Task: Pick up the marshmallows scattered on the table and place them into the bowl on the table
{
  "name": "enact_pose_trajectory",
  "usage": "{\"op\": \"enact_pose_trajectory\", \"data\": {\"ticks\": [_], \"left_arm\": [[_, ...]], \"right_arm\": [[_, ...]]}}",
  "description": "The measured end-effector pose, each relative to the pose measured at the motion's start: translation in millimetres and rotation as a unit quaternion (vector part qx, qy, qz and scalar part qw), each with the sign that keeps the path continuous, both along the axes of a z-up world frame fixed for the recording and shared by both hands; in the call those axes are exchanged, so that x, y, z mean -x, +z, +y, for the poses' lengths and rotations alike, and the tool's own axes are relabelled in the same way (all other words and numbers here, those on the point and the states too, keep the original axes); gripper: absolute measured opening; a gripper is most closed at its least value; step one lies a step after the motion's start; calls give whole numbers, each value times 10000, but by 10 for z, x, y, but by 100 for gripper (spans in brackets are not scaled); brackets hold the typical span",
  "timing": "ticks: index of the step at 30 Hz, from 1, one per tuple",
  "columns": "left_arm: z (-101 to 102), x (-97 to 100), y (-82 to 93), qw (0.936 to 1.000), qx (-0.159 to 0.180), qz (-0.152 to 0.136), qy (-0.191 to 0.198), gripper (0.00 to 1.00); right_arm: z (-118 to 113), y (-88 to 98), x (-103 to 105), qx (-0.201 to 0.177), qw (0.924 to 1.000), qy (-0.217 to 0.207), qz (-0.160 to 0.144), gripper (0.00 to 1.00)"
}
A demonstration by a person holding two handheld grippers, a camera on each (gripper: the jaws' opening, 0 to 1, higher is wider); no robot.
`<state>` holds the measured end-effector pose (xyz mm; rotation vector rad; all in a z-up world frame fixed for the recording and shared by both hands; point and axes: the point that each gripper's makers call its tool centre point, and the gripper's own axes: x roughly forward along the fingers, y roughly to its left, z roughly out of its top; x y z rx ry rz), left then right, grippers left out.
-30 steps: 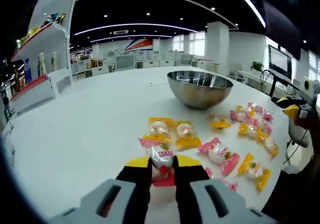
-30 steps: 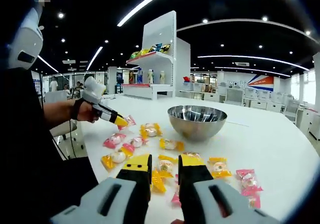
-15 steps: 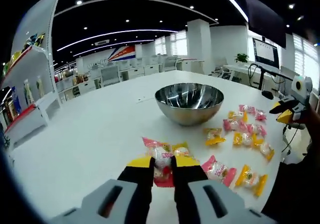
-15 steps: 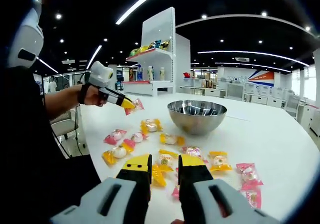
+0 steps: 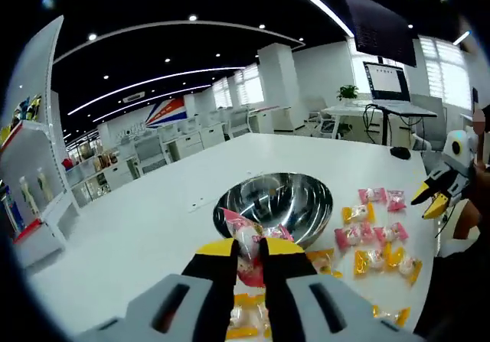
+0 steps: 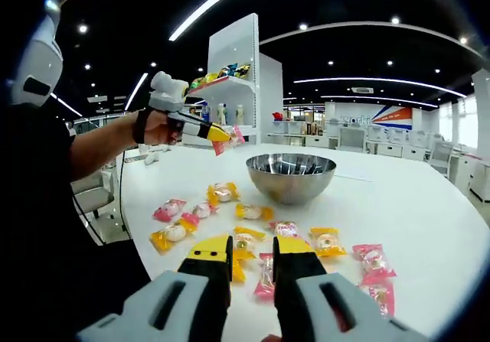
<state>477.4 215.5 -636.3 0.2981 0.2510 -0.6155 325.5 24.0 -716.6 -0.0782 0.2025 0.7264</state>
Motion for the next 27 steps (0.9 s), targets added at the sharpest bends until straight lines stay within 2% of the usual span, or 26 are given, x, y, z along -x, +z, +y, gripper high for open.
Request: {"op": "enact_pose_trajectory", "data": {"ticks": [2,6,10,13,20,27], "left_arm": [[-142,-110,95,9997,-124,-142,-130,14],[-432,-232,163,9988,-242,-200,-370,13],[-639,-323,132,9979,-348,-172,-518,13],[-769,-406,46,9974,-410,-57,-596,13],[-899,-563,-35,9973,-436,64,-588,13],[-901,-637,-124,9973,-479,195,-527,13]], "right_arm": [[-8,9,14,4,10000,-2,-15,22],[-47,17,41,-35,10000,-58,-36,22],[-95,-17,50,-52,9999,-124,-3,22],[-115,-28,67,-69,9999,-154,17,22],[-193,-22,91,-86,9997,-233,10,22],[-238,-57,103,-101,9995,-284,50,22]]}}
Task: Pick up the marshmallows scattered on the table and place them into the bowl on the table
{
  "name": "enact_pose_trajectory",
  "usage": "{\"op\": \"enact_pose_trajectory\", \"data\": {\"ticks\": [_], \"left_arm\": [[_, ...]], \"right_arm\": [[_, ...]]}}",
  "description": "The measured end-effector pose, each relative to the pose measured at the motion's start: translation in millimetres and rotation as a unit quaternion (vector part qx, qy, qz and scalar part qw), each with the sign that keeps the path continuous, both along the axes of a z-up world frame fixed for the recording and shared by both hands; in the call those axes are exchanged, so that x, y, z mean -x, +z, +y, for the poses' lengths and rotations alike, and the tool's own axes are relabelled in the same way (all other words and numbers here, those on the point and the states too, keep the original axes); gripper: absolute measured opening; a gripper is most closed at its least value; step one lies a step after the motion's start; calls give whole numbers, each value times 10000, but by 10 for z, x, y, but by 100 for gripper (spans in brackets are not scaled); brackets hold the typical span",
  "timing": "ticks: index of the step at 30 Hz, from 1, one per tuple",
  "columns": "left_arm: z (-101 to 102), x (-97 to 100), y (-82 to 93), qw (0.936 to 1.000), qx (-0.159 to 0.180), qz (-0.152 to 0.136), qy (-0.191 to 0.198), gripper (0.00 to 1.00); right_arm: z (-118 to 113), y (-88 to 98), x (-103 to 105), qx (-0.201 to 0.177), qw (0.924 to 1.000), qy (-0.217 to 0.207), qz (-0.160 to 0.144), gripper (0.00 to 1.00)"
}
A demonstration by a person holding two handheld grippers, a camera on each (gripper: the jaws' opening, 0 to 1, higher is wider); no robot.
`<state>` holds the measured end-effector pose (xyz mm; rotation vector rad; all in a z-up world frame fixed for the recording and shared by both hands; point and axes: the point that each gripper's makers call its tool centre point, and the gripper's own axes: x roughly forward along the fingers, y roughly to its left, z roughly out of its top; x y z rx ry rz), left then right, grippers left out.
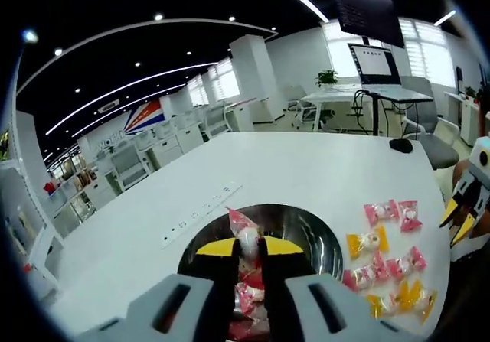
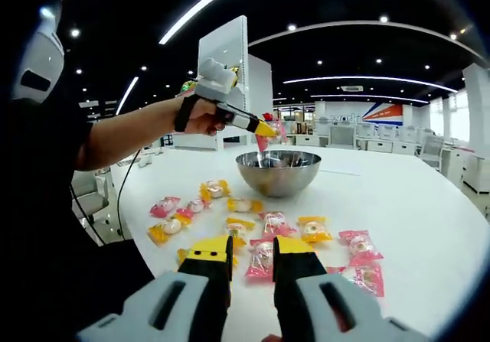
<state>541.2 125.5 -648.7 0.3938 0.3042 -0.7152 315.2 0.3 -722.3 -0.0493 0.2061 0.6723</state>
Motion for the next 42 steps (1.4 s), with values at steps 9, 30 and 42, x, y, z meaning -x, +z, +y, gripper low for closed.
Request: {"op": "enact_pose_trajectory", "data": {"ticks": [9,30,42], "left_arm": [[27,-24,-11,9999,57,46,109,14],[187,54,-15,9980,425,378,258,42],[593,476,82,9914,1110,642,246,42]], "right_arm": [[21,-12,7,-7,10000,24,17,22],[87,9,35,21,10000,64,18,22],[136,24,-4,-6,9999,122,92,22]]}}
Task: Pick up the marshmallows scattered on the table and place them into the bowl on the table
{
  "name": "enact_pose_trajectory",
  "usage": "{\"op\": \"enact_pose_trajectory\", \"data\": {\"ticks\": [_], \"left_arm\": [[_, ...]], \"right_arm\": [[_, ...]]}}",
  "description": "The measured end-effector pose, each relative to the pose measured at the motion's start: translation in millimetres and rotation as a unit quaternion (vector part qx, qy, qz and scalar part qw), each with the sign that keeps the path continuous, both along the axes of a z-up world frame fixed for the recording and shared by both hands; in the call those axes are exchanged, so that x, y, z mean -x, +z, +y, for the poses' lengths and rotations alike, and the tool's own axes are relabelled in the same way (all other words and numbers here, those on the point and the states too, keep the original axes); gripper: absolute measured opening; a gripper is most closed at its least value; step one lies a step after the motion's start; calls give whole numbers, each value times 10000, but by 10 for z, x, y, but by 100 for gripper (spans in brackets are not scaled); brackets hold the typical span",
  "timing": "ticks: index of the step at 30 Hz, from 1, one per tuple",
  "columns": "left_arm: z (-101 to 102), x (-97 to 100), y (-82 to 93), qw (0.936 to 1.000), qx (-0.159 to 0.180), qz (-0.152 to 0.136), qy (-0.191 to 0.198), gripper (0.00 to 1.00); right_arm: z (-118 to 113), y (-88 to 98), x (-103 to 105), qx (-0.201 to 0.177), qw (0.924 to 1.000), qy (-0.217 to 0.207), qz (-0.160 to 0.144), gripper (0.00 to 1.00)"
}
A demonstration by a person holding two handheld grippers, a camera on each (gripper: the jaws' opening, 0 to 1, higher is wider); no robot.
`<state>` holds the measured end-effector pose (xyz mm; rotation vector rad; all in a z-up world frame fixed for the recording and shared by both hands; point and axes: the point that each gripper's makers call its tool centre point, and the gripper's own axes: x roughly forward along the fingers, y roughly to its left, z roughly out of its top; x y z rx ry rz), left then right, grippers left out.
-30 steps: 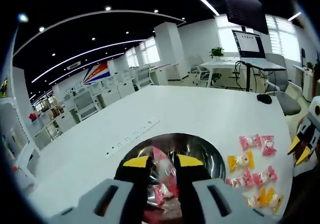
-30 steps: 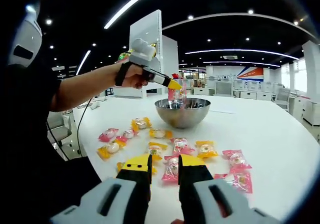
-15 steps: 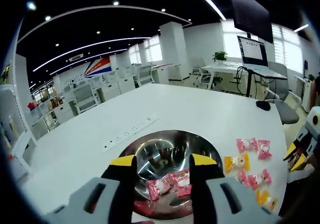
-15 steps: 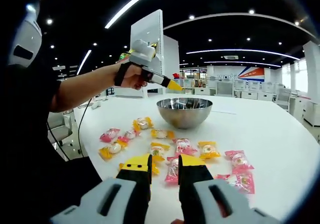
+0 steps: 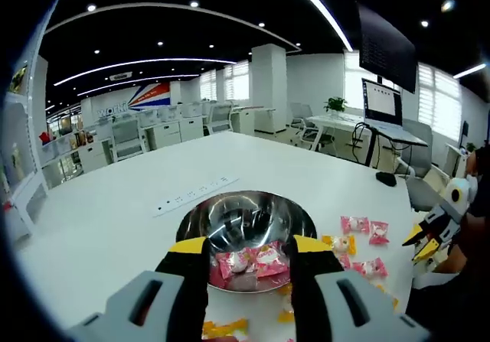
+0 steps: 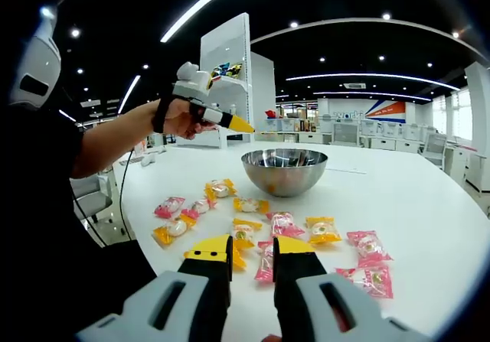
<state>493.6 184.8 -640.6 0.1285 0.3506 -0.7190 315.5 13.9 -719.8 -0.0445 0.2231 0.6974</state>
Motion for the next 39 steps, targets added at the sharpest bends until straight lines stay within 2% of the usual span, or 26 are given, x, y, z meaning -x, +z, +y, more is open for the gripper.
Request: {"op": "enact_pose_trajectory", "data": {"ticks": [6,14,34,39], "left_arm": [[261,251,65,9996,208,-123,160,42],[455,511,121,9980,453,-283,334,43],[921,1129,-1,9925,894,-401,732,47],[1034,1217,17,9896,1025,-603,815,47]], "right_arm": [[100,28,-17,76,9999,129,-39,22],[73,43,-61,142,9998,120,-48,23],[72,93,-93,85,9999,107,-98,27],[63,112,-102,46,9999,74,-94,28]]}}
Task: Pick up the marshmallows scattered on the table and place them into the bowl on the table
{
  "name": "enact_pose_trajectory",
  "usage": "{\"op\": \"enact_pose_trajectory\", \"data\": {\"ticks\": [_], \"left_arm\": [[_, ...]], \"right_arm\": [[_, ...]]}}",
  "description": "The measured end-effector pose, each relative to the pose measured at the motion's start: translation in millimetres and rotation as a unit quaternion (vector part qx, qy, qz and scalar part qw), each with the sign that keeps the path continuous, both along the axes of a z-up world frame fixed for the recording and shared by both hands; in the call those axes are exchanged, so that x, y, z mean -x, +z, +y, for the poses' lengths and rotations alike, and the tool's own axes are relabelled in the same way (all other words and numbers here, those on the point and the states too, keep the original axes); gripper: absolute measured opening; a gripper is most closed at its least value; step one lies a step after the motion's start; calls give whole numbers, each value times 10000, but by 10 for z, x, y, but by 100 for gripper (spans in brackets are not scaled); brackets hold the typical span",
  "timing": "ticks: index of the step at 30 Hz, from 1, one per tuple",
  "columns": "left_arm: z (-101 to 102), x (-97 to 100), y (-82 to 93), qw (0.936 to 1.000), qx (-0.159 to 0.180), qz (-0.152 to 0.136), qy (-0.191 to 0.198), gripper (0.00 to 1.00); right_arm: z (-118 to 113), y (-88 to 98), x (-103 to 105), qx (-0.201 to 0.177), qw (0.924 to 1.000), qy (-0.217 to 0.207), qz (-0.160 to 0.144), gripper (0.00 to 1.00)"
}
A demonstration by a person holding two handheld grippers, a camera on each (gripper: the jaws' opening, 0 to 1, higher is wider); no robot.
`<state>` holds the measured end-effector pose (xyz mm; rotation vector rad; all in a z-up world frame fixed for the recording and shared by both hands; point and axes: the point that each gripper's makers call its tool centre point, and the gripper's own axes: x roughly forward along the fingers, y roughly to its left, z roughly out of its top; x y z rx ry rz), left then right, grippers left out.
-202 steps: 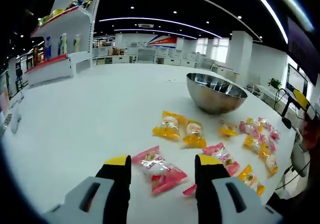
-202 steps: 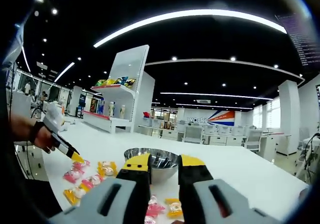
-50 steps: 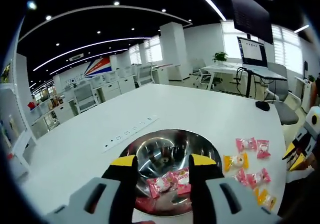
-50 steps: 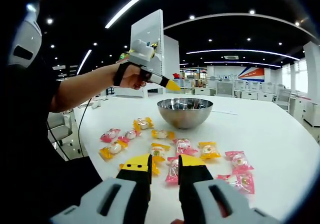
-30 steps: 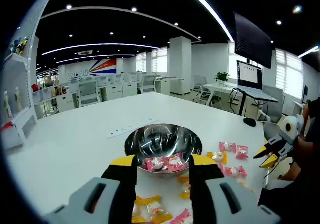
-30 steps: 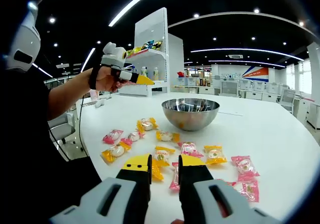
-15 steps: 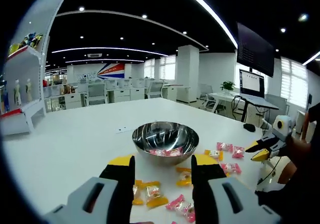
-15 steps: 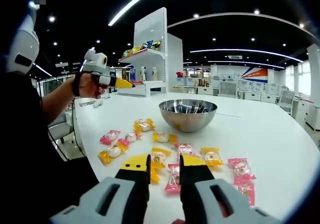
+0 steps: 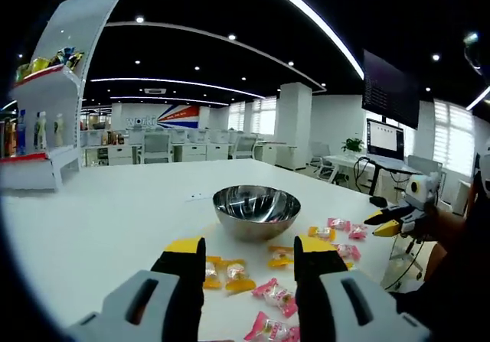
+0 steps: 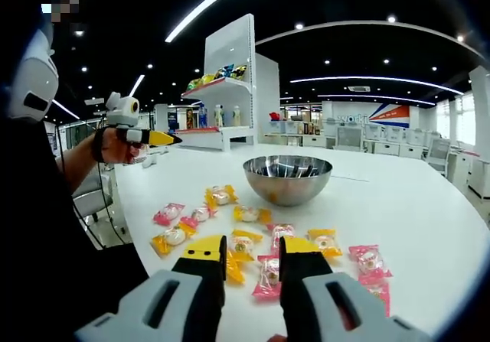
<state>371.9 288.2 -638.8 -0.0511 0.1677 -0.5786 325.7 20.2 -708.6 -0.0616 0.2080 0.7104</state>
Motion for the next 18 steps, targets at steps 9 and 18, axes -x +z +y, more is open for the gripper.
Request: {"op": "enact_pose_trajectory", "data": {"ticks": [9,18], "left_arm": [[76,292,-114,10000,30,-54,-33,52],[125,491,-335,9994,354,-18,-67,62]], "right_arm": [[-62,44,-8,-127,9998,-135,30,31],[-161,74,-50,-257,9992,-307,70,37]]}}
